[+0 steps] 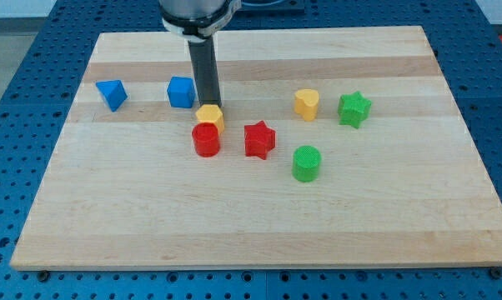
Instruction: Push the red circle along with the yellow hexagon towards the bottom center of the board
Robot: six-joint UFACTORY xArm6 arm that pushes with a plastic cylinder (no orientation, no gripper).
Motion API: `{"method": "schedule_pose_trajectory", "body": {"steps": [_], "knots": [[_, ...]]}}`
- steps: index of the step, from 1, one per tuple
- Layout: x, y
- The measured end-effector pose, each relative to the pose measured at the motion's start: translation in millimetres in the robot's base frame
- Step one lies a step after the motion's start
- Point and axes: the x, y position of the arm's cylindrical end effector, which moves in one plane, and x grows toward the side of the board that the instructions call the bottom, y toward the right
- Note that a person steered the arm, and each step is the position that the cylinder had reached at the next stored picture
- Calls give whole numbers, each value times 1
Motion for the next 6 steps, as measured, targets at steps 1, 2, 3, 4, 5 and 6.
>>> {"method": "schedule_pose_trajectory", "body": {"steps": [1, 2, 3, 4, 5, 6], "knots": [[46, 0], [90, 0], [102, 0], [100, 0], [80, 0], [52, 2]]}}
